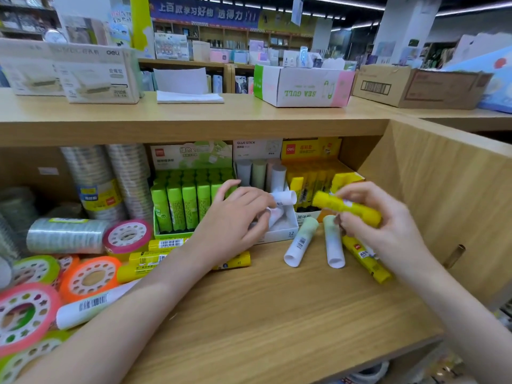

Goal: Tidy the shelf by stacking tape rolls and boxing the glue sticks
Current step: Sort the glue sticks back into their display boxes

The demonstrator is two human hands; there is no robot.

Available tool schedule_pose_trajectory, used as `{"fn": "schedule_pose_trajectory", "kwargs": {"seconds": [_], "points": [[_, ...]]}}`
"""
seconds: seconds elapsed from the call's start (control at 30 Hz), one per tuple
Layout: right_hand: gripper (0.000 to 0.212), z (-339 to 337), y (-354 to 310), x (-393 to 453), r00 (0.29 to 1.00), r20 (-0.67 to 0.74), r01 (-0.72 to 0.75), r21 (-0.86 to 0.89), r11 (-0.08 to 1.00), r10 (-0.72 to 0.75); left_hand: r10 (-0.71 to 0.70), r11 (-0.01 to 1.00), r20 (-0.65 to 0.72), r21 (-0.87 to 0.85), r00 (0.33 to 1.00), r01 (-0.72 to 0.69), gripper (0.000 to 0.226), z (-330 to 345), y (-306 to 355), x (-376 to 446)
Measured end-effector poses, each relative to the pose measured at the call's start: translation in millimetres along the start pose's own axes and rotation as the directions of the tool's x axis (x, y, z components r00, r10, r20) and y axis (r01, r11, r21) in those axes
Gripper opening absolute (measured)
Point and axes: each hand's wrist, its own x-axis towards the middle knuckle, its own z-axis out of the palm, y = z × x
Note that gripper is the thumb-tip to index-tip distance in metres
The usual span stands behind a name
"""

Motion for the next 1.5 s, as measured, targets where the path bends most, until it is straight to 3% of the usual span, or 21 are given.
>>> {"fn": "schedule_pose_trajectory", "kwargs": {"seconds": [0.07, 0.17, 0.3, 0.43, 0.6, 0.7, 0.77, 0.87, 1.0, 1.07, 1.17, 1.27, 1.4, 1.5], "points": [[0.019, -3.4, 1.1, 18.1, 0.992, -0.124, 0.007, -0.196, 0.981, -0.032, 0.001, 1.0, -0.001, -0.005, 1.0, -0.001, 0.027, -0.1, -0.1, -0.2], [0.018, 1.5, 9.9, 44.3, 0.994, -0.105, -0.013, -0.456, 0.89, -0.039, 0.002, 1.0, 0.002, 0.001, 1.0, -0.002, 0.027, 0.1, -0.3, -0.5], [0.035, 17.8, 21.5, 64.7, 0.991, -0.037, -0.132, -0.474, 0.87, 0.131, -0.001, 1.0, 0.02, 0.002, 1.0, 0.001, 0.029, 0.2, -0.4, -0.4], [0.037, 27.5, 26.8, 68.5, 0.989, -0.042, -0.145, -0.447, 0.883, 0.141, -0.006, 1.0, 0.02, -0.004, 1.0, 0.006, 0.028, 0.4, 0.0, -1.5], [0.025, 30.2, 26.2, 66.1, 1.0, -0.01, -0.024, -0.473, 0.88, 0.022, -0.004, 1.0, 0.006, -0.008, 1.0, 0.004, 0.029, 0.2, -0.4, -0.5], [0.02, 24.0, 27.8, 63.7, 0.986, 0.032, 0.149, -0.624, 0.767, -0.166, -0.003, 1.0, 0.002, -0.003, 1.0, 0.003, 0.027, 1.2, -0.3, -1.7], [0.031, 22.2, 29.5, 59.3, 0.971, 0.089, 0.221, -0.692, 0.687, -0.223, -0.009, 1.0, 0.005, -0.002, 1.0, 0.009, 0.028, 1.4, -0.4, -1.7], [0.053, 25.0, 25.9, 56.9, 0.981, 0.129, 0.191, -0.75, 0.633, -0.143, -0.014, 1.0, 0.015, -0.009, 1.0, 0.014, 0.03, 0.2, -0.4, -1.0], [0.071, 10.2, 16.9, 42.6, 0.992, 0.104, 0.026, -0.709, 0.705, 0.067, -0.012, 1.0, 0.026, -0.002, 1.0, 0.012, 0.031, 1.1, -0.2, -2.0], [0.064, -7.0, 8.1, 31.5, 0.997, 0.029, -0.036, -0.698, 0.716, 0.078, -0.014, 1.0, 0.033, 0.009, 0.999, 0.014, 0.031, 1.4, -0.6, -1.6], [0.029, -23.2, -1.5, 18.4, 0.972, 0.105, -0.026, -0.842, 0.538, 0.211, -0.012, 1.0, 0.035, 0.018, 0.999, 0.012, 0.031, 1.4, -2.0, -1.0], [0.042, -19.5, -2.4, 3.8, 0.881, 0.231, 0.023, -0.893, 0.45, 0.412, -0.013, 1.0, 0.034, 0.014, 0.999, 0.013, 0.031, 2.2, -2.4, -1.6], [0.053, -9.4, -1.3, -9.7, 0.861, 0.329, 0.154, -0.896, 0.417, 0.388, -0.005, 1.0, 0.016, 0.008, 1.0, 0.005, 0.032, 0.5, -1.0, -1.5], [0.051, -10.1, -0.1, -14.6, 0.884, 0.283, 0.065, -0.862, 0.502, 0.372, -0.009, 1.0, -0.001, -0.004, 1.0, 0.009, 0.031, -0.5, 0.2, -1.4]]}}
